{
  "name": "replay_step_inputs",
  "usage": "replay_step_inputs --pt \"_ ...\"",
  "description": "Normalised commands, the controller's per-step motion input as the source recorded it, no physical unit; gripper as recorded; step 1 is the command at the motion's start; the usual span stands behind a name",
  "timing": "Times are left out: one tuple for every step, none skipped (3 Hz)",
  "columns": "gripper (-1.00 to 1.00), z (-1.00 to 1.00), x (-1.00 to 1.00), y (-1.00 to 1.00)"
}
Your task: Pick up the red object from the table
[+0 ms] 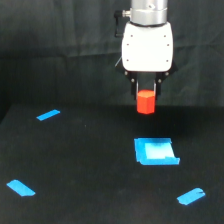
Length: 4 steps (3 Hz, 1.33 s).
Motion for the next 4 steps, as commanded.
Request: replay_step_inputs --pt "-0.98 0.13 0.03 -0.03" --pt "-0.98 0.13 0.03 -0.02" --pt "-0.98 0.13 0.03 -0.02" --pt "-0.98 0.12 0.03 -0.02"
